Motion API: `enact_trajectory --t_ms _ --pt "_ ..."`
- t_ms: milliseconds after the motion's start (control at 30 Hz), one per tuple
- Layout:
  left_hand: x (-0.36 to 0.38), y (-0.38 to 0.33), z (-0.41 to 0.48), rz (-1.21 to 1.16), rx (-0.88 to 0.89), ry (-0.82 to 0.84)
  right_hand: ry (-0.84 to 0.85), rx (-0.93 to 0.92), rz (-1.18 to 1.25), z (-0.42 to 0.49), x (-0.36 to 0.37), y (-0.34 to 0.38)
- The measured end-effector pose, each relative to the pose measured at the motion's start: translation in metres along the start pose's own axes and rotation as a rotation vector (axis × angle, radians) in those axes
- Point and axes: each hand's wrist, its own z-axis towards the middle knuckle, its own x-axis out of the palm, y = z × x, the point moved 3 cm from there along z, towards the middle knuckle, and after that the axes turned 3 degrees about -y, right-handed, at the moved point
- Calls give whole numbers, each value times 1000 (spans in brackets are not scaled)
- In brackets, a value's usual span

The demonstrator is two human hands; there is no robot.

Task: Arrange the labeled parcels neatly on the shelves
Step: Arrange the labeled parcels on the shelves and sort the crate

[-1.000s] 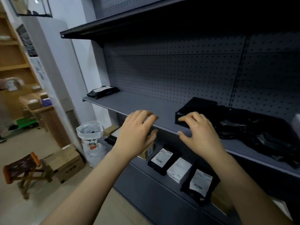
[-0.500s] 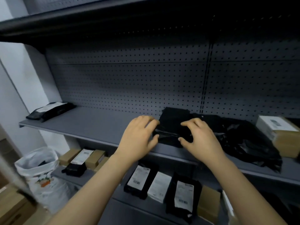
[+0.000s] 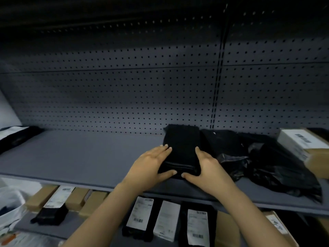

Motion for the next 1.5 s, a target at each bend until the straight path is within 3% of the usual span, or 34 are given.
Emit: enact_trajectory --t_ms 200,633,767,1000,1300,1500 --pt "9 14 -1 -89 22 -41 -73 58 -3 1 4 -1" --pt "7 70 -14 -378 -22 -36 -281 -86 144 9 19 49" --pt "-9 83 -16 -460 56 -150 -286 -119 167 22 26 72" --pt "-30 95 -7 -281 233 -156 -349 -9 296 31 54 84" --pt "-33 134 -19 -355 59 -223 -154 128 248 44 82 82" --pt "-26 162 -27 -496 -89 -166 -239 17 190 52 87 103"
